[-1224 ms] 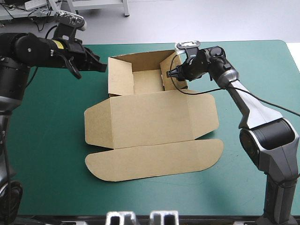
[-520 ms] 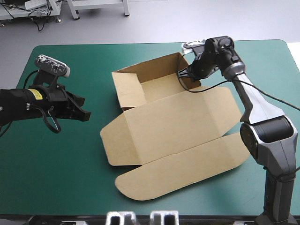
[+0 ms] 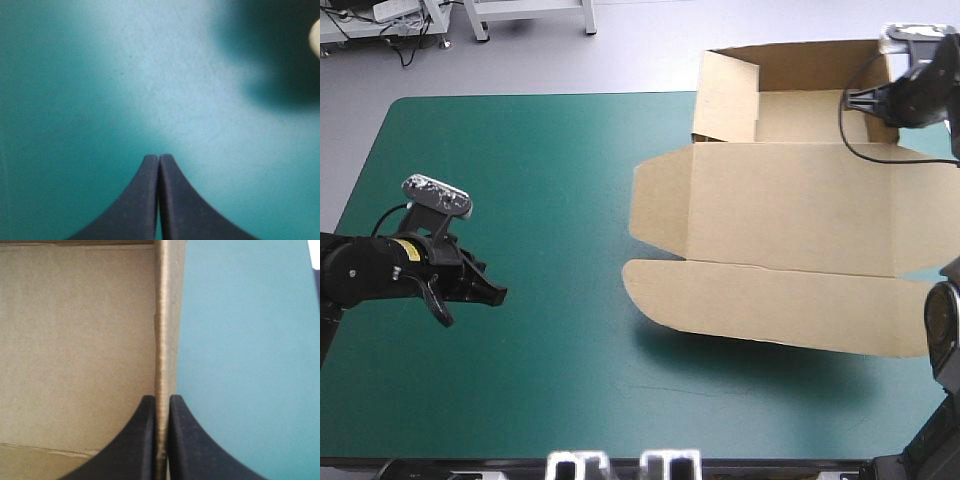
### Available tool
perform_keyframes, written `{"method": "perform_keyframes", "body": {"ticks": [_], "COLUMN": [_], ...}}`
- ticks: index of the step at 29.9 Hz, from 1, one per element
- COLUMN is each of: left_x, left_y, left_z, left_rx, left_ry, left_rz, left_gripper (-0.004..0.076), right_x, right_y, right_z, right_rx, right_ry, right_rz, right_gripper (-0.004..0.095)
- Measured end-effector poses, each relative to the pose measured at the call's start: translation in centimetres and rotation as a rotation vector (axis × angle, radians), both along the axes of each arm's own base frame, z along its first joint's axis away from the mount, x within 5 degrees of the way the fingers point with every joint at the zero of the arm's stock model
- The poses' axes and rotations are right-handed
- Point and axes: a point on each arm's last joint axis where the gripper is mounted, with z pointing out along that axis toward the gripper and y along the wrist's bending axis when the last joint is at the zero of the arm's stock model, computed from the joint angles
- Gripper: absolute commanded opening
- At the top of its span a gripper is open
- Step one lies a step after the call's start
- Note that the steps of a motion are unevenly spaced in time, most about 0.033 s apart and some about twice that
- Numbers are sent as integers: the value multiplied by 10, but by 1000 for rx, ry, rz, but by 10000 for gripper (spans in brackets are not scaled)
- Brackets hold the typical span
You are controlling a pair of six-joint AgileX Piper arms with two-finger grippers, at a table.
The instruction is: Fold the box
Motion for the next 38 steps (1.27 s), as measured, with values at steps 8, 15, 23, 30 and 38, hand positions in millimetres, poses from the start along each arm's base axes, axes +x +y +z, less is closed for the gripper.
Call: {"method": "perform_keyframes", "body": {"ticks": [8,15,23,30,38], "left_x": [-5,-6,-6,-6,-6], "left_y": [8,9,8,8,8], "left_z": [-35,-35,-35,-35,-35], "left_rx": [86,88,88,88,90], "left_ry": [92,93,92,92,92], "left_rz": [39,41,39,39,35], "left_gripper": [-9,-9,-9,-9,-9], "right_x": [-29,-41,-41,-38,-39], "right_y": [-92,-104,-103,-101,-98], "right_z": [-75,-124,-146,-162,-105], "right_rx": [67,76,95,147,106], "right_ry": [259,357,431,496,324], "right_rz": [-197,-138,-102,-65,-55], "right_gripper": [-17,55,425,431,382]}}
